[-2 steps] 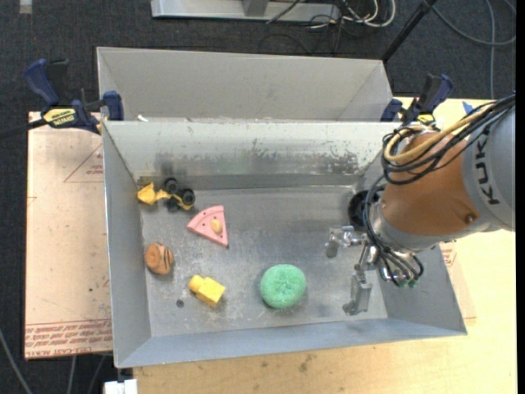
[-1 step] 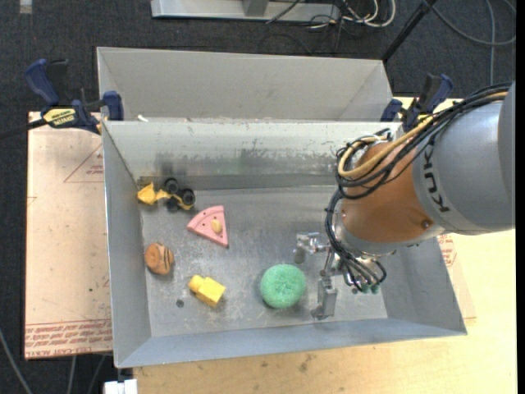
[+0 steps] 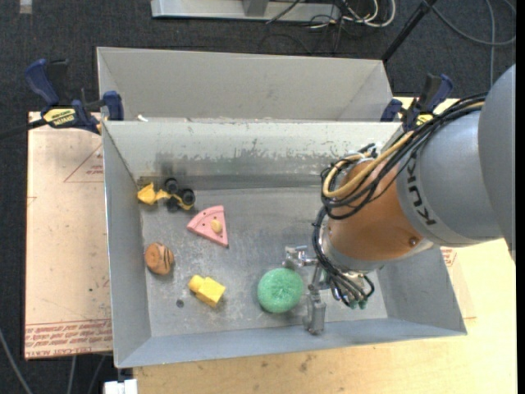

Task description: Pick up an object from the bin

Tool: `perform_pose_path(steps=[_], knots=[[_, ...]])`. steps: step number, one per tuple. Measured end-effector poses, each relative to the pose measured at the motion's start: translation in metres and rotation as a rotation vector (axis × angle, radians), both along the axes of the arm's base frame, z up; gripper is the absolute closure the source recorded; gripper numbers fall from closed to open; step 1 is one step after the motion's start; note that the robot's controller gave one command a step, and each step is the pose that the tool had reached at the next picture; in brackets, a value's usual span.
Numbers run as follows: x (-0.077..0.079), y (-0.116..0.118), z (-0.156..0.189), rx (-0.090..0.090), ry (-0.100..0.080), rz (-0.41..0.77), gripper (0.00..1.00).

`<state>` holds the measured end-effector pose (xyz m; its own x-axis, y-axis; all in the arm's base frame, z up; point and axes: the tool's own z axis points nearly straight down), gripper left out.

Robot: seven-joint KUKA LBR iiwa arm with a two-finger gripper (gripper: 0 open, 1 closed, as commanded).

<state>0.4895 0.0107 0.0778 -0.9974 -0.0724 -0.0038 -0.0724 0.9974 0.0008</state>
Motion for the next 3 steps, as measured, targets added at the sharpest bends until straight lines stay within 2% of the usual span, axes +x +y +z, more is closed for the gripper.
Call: perform_pose_path(steps=[1,2,3], knots=[[0.004,0.010,-0.005,-0.001,-0.004,0.116,0.00],[0.011,0.026,-0.008,0.000,0.001,-0.052,1.00],[0.011,0.026,-0.008,0.000,0.002,-0.052,1.00]])
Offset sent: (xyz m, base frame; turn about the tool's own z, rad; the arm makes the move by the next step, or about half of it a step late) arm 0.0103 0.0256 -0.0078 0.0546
